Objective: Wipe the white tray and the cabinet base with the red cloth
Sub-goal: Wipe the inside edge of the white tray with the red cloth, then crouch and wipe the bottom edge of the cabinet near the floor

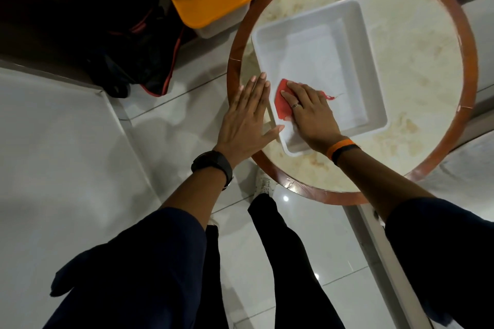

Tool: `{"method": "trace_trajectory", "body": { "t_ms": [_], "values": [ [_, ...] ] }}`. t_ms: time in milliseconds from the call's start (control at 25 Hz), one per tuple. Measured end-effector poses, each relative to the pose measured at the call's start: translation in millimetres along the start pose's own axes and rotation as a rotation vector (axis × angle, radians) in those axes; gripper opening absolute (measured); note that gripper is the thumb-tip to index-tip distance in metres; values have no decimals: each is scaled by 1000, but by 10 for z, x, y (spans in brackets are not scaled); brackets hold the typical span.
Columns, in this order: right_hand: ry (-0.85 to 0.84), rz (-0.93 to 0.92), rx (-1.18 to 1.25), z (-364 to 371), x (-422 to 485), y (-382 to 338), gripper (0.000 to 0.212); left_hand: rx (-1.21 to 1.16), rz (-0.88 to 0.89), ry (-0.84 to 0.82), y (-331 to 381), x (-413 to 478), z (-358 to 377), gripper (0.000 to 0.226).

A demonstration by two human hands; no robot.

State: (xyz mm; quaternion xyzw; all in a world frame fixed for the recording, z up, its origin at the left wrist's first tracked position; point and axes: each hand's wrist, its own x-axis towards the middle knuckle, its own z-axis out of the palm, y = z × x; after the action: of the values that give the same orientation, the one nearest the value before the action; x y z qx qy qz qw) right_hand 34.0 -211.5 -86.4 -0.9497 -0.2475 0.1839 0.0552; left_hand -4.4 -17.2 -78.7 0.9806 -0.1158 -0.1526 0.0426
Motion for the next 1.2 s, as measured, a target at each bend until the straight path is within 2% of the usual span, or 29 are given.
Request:
{"method": "trace_trajectory", "body": {
  "t_ms": [160,240,360,440,520,600,720,840,920,1000,1120,1200],
  "values": [
    [75,117,78,-212,141,-153,47,-47,-31,25,-102,-74,-115,102],
    [205,186,180,-342,145,-278,49,-88,-64,56,-280,-204,-168,101],
    [479,211,453,-441,27,-738,48,-71,-91,47,-788,-526,-80,102],
    [543,158,655,-315,-17,-1225,49,-46,-139,1,-1165,-835,123,102],
    [444,143,857,103,29,-1765,50,-20,-182,-61,-1533,-1194,442,103],
    [248,191,990,834,194,-2307,51,34,-218,-198,-1943,-1614,930,104],
    [-105,373,1173,2196,565,-3000,45,143,-281,-496,-2588,-2154,1731,107],
    [-344,529,1313,3337,878,-3545,44,348,-274,-724,-3136,-2358,2288,109],
    [-421,592,1403,3982,1082,-3881,45,503,-240,-839,-3458,-2312,2601,111],
    [-425,642,1455,4424,1322,-4145,46,625,-218,-915,-3704,-2151,2832,112],
    [-360,652,1515,4678,1872,-4456,51,727,-213,-996,-3951,-1853,3041,112],
    [-380,613,1529,4714,2291,-4626,55,758,-239,-1035,-4078,-1719,3129,112]
  ]
}}
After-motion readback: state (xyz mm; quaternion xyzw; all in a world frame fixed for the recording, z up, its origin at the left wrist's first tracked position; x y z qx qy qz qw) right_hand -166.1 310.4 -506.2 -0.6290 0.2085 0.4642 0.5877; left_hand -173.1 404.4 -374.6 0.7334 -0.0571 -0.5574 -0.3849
